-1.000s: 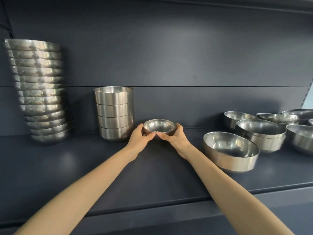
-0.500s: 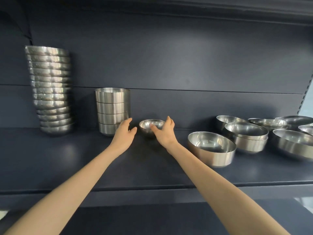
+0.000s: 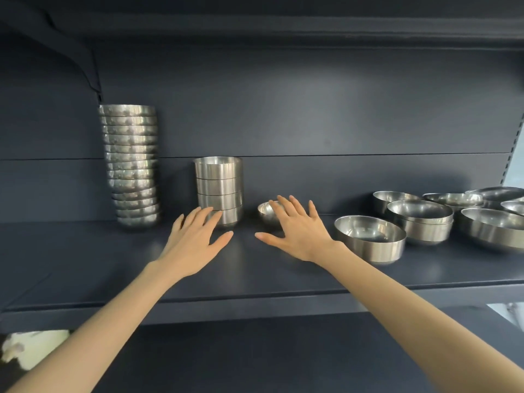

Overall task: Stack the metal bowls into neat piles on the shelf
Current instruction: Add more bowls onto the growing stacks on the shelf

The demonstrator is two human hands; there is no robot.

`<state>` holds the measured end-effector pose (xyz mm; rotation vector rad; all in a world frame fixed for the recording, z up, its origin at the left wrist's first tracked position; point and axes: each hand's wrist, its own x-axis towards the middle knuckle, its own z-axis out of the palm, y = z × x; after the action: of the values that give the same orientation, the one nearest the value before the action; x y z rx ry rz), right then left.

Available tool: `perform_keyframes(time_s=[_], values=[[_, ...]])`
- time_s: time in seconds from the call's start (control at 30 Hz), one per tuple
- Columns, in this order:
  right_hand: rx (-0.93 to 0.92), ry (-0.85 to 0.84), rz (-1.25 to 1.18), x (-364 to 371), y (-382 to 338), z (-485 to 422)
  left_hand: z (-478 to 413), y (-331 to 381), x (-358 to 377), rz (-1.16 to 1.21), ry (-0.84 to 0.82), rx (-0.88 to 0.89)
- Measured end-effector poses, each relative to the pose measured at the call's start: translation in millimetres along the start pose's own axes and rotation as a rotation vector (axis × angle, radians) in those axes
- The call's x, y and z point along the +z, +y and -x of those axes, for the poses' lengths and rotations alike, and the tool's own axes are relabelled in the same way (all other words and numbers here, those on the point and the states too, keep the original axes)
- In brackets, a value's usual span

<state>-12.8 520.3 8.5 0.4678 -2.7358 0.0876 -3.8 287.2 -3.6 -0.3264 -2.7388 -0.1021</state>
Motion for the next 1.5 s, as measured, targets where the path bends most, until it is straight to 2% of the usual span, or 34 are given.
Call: perform_keyframes(time_s=[0.17,0.33,0.6,0.8,0.97,1.1,1.27,1.5], values=[[0.057,0.016,0.048,-6,-4,32,21,2,2,-0.151,-0.027,0.052],[0.149,0.030,0.040,-12,13,64,28,20,12,-0.073,-0.013,0.093],[0.270,0.069,-0.014,-28,83,91,-9,88,12,0.030,0.035,0.207],[0.337,-0.022,-0.302,-31,142,98,-49,159,20,0.136,-0.013,0.257],[0.284,-0.068,-0.577,-27,171,97,-62,198,35,0.305,-0.158,0.244],[0.262,-0.091,-0.663,-25,191,96,-64,208,38,0.480,-0.270,0.180],[0.249,-0.124,-0.734,-14,210,98,-63,216,39,0.545,-0.256,0.163],[0.253,-0.119,-0.887,-4,218,97,-67,214,53,0.759,-0.269,0.094]])
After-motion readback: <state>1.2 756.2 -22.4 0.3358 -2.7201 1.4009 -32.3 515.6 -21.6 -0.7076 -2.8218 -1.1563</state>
